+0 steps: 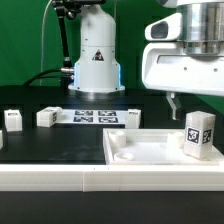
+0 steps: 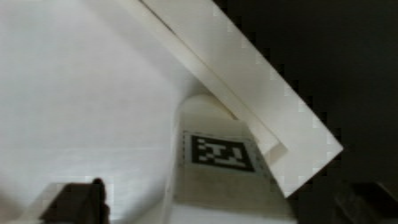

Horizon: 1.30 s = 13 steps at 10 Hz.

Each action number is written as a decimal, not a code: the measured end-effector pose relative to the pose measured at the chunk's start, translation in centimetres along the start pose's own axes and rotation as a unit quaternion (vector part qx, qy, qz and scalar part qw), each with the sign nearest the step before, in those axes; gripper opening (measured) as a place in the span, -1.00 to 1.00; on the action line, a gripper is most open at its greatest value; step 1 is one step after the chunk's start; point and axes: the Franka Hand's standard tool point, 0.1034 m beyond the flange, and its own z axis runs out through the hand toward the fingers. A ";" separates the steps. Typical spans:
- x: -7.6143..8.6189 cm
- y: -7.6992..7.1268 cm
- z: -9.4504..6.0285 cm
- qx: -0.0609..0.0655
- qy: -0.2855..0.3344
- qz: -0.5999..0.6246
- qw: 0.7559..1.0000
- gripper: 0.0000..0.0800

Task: Assemble one leg

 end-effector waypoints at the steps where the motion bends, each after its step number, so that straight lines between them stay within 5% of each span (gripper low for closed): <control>1: -0.1 0.0 0.1 -0.005 0.000 -0.062 0.998 0.61; 7: 0.0 -0.1 0.5 -0.028 0.003 -0.337 0.941 0.62; 11: 1.0 0.7 0.4 -0.029 0.001 -0.428 0.904 0.62; 12: 1.0 0.7 0.4 -0.032 0.001 -0.466 0.884 0.32; 13: 1.0 0.7 0.4 -0.031 0.001 -0.463 0.886 0.32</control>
Offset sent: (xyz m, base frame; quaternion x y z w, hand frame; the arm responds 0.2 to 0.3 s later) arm 0.0100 -0.0035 -0.0016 -0.0392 -0.0091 -0.2164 0.9755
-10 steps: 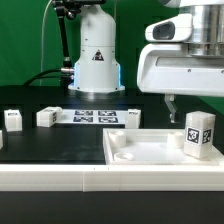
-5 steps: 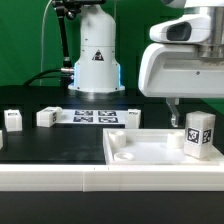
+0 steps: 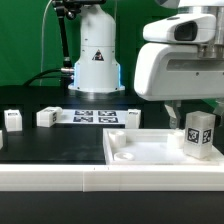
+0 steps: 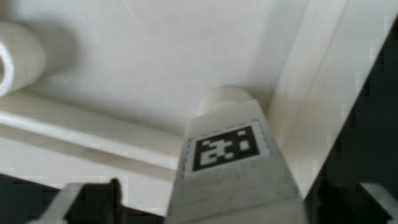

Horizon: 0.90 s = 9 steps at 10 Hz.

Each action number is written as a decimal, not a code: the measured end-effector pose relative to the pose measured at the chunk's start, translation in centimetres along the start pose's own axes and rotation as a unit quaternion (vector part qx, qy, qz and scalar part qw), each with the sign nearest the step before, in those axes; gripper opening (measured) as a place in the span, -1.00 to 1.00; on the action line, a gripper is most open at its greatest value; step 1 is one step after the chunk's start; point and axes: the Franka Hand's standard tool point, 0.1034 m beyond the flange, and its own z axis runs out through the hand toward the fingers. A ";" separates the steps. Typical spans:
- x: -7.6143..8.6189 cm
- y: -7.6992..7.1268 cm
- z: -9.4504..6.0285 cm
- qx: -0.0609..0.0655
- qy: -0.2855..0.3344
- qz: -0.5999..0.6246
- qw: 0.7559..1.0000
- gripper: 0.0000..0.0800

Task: Assemble one leg

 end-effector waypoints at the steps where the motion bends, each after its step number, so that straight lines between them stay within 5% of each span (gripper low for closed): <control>1: 0.0 0.0 0.0 0.000 0.000 0.000 1.000 -0.04; 2: 0.0 0.0 0.0 0.000 0.000 0.000 1.000 -0.28; 5: 0.0 0.0 0.0 0.000 0.000 0.014 1.000 -0.28; 9: -0.1 0.3 0.2 0.017 -0.001 0.194 0.981 -0.27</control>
Offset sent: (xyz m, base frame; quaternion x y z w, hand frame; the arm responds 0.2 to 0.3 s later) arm 0.0000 0.0000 0.0000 0.0000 0.0000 0.0650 0.9979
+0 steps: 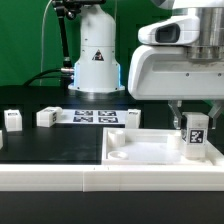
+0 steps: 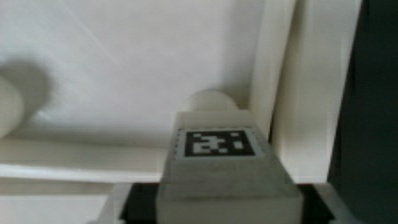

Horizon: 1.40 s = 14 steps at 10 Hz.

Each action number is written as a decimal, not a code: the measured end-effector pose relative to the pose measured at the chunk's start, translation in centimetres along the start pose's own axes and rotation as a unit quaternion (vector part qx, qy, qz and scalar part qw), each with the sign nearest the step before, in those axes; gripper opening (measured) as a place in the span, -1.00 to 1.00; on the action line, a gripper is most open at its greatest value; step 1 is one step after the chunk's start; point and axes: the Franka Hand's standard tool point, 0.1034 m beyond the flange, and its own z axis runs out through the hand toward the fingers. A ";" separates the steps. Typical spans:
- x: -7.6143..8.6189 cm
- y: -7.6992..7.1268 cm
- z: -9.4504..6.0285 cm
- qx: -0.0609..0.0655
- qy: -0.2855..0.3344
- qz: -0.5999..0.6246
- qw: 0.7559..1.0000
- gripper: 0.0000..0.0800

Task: Assemble one leg

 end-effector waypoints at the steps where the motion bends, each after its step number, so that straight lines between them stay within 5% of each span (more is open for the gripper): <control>1: 0.0 0.0 0.0 0.011 -0.002 0.060 0.998 -0.27; 6: 0.5 -0.5 0.2 0.037 -0.001 0.314 0.949 -0.27; 9: 0.5 -0.4 0.2 0.038 -0.010 0.417 0.908 -0.27; 12: 0.5 -0.3 0.2 0.043 -0.014 0.447 0.893 -0.27; 14: 0.5 -0.3 0.2 0.041 -0.013 0.394 0.918 -0.08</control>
Offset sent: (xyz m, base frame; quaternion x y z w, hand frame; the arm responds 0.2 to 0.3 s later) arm 0.0026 0.0025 -0.0083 0.0006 0.0144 0.2844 0.9586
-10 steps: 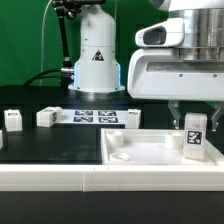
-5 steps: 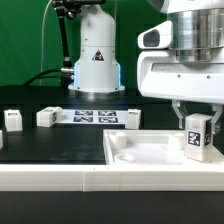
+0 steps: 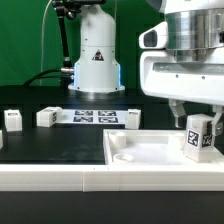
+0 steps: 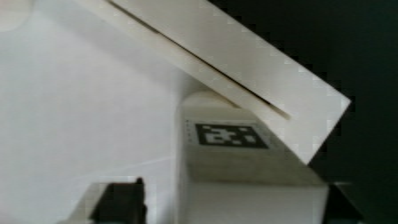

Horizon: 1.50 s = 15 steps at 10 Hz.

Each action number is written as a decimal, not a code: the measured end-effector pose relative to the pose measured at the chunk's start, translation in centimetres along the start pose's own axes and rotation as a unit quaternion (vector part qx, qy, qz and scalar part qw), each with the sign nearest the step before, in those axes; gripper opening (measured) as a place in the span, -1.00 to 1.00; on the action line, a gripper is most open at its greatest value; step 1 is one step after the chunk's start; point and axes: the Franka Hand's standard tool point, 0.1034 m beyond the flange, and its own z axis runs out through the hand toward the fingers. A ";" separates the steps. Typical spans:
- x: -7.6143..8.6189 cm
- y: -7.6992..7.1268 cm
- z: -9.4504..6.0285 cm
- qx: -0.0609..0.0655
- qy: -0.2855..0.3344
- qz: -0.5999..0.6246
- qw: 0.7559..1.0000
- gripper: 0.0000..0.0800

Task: Assemble one leg

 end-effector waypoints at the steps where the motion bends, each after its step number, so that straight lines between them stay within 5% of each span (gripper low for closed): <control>1: 0.0 0.0 0.0 0.000 0.001 -0.020 1.000 0.37; 3: -0.2 0.1 0.0 -0.007 0.001 -0.121 0.993 0.61; 6: -0.6 -0.2 0.0 -0.017 0.005 -0.256 0.966 0.62; 10: -0.4 -0.5 -0.4 -0.039 0.004 -0.453 0.890 0.62; 14: -0.3 -0.5 -0.4 -0.045 0.004 -0.560 0.827 0.62; 15: -0.3 -0.5 -0.4 -0.045 0.004 -0.560 0.827 0.36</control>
Offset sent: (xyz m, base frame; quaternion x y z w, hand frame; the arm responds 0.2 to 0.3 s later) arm -0.0023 0.0066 0.0012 -0.0313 0.0083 -0.2736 0.9613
